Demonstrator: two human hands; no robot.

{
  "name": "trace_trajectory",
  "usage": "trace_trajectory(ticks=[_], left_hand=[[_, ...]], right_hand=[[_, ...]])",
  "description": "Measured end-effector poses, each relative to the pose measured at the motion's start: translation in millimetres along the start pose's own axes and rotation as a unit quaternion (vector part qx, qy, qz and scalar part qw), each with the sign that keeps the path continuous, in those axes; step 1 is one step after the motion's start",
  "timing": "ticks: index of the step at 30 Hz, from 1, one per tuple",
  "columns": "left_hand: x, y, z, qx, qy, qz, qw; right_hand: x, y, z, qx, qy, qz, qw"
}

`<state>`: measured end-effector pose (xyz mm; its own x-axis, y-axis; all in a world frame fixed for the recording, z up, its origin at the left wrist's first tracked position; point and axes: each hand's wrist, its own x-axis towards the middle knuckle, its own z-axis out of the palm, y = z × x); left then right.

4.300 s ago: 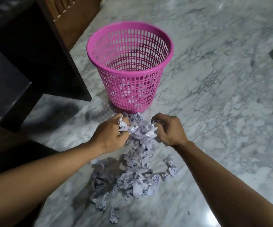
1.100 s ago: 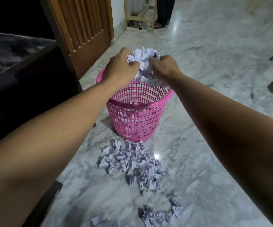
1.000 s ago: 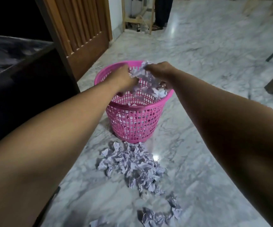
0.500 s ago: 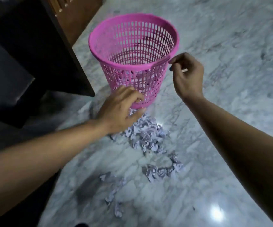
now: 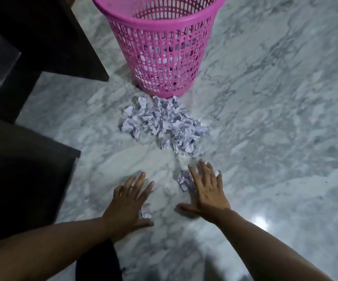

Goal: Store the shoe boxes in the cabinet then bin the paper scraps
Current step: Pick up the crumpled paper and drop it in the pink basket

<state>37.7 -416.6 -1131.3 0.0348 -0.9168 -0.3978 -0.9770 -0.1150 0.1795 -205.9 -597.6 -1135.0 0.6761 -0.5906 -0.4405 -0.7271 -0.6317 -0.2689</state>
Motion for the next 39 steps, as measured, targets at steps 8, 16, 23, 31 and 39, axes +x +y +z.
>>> trace_trajectory(ticks=[8, 16, 23, 31, 39], left_hand=[[53, 2, -5, 0.042, 0.113, 0.022, 0.992], [95, 15, -34, -0.069, 0.098, -0.017, 0.993], [123, 24, -108, -0.156, 0.154, 0.025, 0.975], [161, 11, -322, -0.263, 0.514, 0.1, 0.81], [230, -47, -450, -0.183, 0.36, -0.098, 0.91]], right_hand=[[40, -18, 3, -0.073, 0.134, -0.064, 0.986], [71, -3, -36, 0.026, 0.069, -0.08, 0.994], [87, 2, -104, 0.218, 0.216, -0.061, 0.95], [125, -43, -317, 0.433, 0.444, -0.175, 0.765], [199, -72, -448, 0.111, 0.375, -0.084, 0.916]])
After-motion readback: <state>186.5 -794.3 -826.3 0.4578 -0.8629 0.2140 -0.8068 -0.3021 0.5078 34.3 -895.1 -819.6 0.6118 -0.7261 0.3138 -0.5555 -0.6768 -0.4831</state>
